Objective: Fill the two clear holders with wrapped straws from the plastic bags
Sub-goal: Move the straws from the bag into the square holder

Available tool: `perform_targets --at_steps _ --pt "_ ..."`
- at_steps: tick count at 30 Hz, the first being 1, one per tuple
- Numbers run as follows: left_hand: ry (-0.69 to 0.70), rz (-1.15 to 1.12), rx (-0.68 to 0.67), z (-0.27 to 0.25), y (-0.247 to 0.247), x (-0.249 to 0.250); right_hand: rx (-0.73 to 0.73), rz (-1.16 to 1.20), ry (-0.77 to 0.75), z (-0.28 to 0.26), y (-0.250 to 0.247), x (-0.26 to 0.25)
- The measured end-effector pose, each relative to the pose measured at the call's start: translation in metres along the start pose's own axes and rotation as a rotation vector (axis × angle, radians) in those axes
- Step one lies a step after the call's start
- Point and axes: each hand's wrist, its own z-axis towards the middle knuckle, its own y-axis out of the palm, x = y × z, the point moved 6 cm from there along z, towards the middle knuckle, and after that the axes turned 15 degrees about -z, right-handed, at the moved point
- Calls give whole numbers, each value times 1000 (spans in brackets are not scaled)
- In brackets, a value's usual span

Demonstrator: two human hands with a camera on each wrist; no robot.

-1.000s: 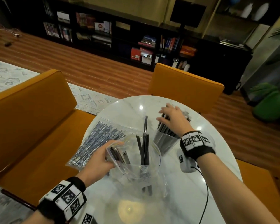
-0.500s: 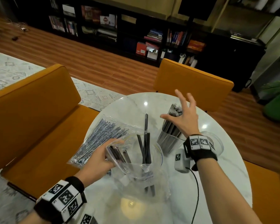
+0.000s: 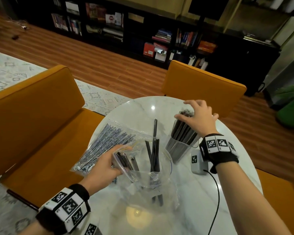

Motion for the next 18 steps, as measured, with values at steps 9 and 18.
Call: perform_targets --at_steps 9,18 --pt "-23 -43 -34 3 0 -4 211 488 -76 -74 -36 -39" --pt "-28 -50 -70 4 5 -8 -526 865 136 -118 89 -76"
